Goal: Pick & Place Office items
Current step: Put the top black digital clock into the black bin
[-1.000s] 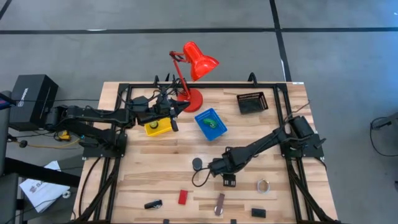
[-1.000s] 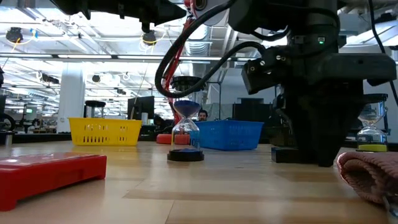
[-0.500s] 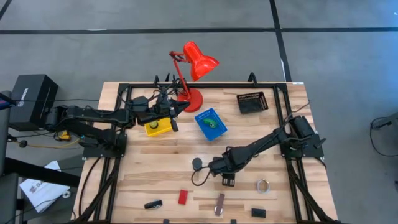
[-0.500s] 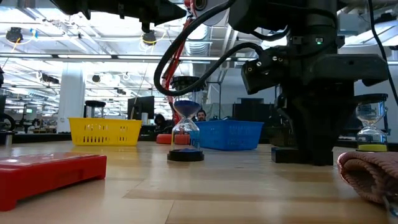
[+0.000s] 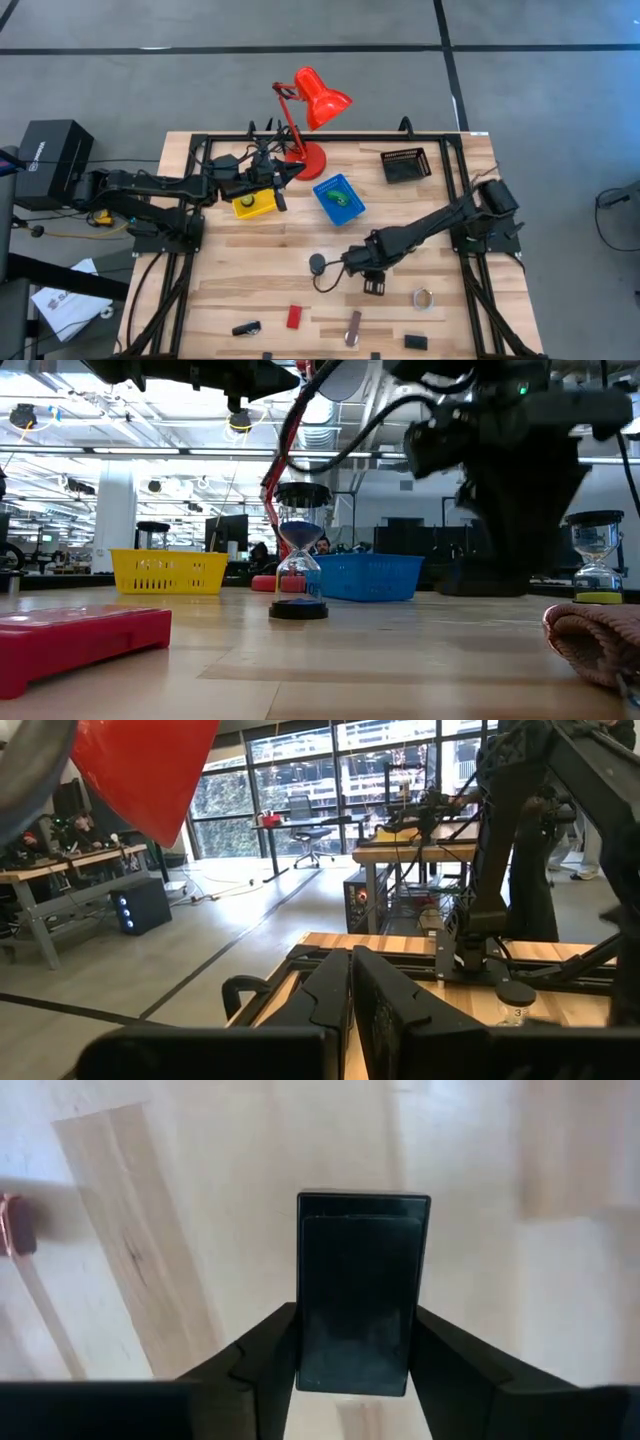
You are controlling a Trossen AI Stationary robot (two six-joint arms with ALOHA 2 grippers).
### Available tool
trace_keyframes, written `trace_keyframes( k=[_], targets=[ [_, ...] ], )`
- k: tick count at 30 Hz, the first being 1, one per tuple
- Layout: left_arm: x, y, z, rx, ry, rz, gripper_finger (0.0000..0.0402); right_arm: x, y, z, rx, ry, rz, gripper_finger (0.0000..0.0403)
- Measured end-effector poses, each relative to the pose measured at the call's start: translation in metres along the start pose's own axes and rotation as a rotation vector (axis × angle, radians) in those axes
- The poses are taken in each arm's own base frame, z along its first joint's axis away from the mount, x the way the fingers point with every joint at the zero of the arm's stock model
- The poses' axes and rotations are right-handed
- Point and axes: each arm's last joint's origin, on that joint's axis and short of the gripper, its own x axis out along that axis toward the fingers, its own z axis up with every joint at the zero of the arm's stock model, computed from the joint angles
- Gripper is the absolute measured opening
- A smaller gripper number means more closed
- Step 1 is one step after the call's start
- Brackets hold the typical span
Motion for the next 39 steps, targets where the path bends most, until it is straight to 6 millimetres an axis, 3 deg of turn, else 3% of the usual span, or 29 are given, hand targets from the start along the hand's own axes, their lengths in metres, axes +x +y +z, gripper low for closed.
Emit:
trace_keyframes(
  k=[4, 10, 16, 26, 32, 39],
  targets=[
    [0.0, 0.0, 0.0, 0.0, 0.0, 0.0, 0.0011, -0.035, -0.02, -0.012, 0.033, -0.012, -0.058, 0.0148],
    [0.0, 0.0, 0.0, 0.0, 0.0, -0.001, 0.0011, -0.086, -0.07, -0.035, 0.15, -0.065, -0.232, 0.0151],
    [0.0, 0.0, 0.0, 0.0, 0.0, -0.001, 0.0011, -0.106, -0.126, -0.048, 0.299, -0.128, -0.25, 0.0152],
    [0.0, 0.0, 0.0, 0.0, 0.0, -0.005, 0.0011, -0.09, -0.229, -0.06, 0.618, -0.165, -0.286, 0.0158],
    [0.0, 0.0, 0.0, 0.0, 0.0, -0.005, 0.0011, -0.076, -0.285, -0.057, 0.824, -0.225, -0.163, 0.0149],
    [0.0, 0.0, 0.0, 0.0, 0.0, -0.005, 0.0011, -0.034, -0.319, -0.049, 0.945, -0.124, -0.085, 0.016]
  ],
)
